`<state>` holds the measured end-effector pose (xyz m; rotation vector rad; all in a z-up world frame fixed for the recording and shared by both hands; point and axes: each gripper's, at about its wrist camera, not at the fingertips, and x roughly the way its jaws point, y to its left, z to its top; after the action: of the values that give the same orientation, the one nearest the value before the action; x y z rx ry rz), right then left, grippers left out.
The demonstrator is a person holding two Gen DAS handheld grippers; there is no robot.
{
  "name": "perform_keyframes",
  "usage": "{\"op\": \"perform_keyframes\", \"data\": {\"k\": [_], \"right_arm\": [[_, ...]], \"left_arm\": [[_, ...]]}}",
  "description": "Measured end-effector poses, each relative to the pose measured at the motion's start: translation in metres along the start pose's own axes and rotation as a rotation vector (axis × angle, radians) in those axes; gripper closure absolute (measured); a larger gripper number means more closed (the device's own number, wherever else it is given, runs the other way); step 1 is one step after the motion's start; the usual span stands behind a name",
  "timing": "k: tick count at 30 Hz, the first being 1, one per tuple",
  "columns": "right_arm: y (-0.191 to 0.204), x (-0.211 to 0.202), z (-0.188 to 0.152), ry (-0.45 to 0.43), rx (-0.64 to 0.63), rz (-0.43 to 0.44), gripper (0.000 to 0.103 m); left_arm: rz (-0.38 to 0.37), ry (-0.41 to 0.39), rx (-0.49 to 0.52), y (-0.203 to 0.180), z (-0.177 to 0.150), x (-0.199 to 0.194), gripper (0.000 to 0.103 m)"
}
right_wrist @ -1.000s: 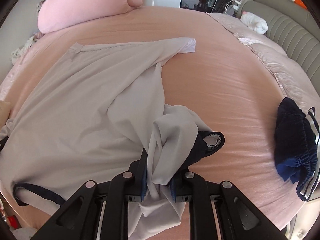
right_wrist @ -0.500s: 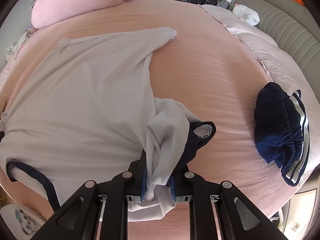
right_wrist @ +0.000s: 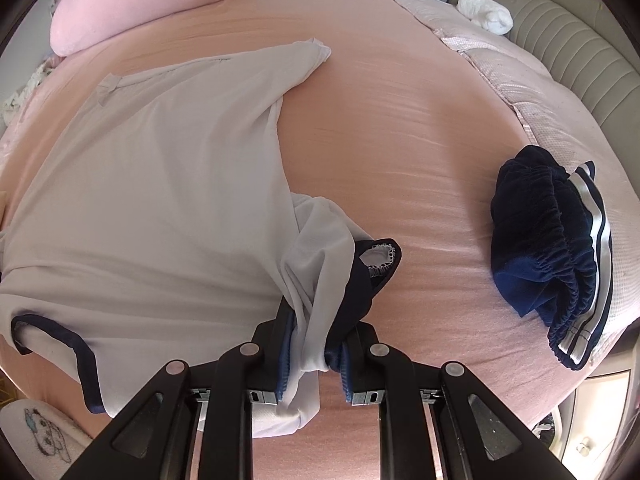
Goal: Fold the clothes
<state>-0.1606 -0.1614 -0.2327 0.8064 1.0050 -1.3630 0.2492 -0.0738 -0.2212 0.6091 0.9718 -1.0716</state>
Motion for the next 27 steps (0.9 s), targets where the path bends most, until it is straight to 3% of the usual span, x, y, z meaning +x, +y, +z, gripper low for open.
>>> {"op": "perform_keyframes", "data": {"k": [7, 10, 15, 19, 20, 22, 23, 24, 27], "right_arm": [[0.001, 0.004, 0.002, 0.042, 0.028, -0.011, 0.087], [0.0, 0.008, 0.0, 0.066, 0.051, -0.015, 0.085], [-0.004, 0.02, -0.011, 0.022, 0.108, 0.005, 0.08], [-0.011, 0.019, -0.011, 0.039, 0.124, 0.064, 0.076], [-0.017, 0.018, -0.009, 0.048, 0.142, 0.109, 0.075], [-0.03, 0.016, -0.007, 0.072, 0.177, 0.202, 0.062], [-0.036, 0.015, -0.006, 0.085, 0.195, 0.249, 0.039], [-0.041, 0.015, -0.005, 0.104, 0.203, 0.256, 0.018], [-0.045, 0.02, -0.011, 0.125, 0.193, 0.196, 0.016]], "left_arm": [[0.015, 0.033, -0.029, 0.001, -0.001, 0.003, 0.09], [0.057, 0.034, 0.026, -0.014, 0.005, 0.015, 0.09], [0.144, 0.017, 0.136, -0.038, 0.01, 0.026, 0.091], [0.089, 0.049, 0.093, -0.032, 0.02, 0.026, 0.09], [0.062, 0.071, 0.085, -0.029, 0.024, 0.025, 0.084], [0.016, 0.12, 0.067, -0.022, 0.031, 0.025, 0.044], [0.02, 0.162, 0.053, -0.018, 0.034, 0.029, 0.003], [0.018, 0.207, 0.043, -0.014, 0.035, 0.034, 0.0], [-0.044, 0.253, 0.018, -0.006, 0.039, 0.044, 0.0]]}}
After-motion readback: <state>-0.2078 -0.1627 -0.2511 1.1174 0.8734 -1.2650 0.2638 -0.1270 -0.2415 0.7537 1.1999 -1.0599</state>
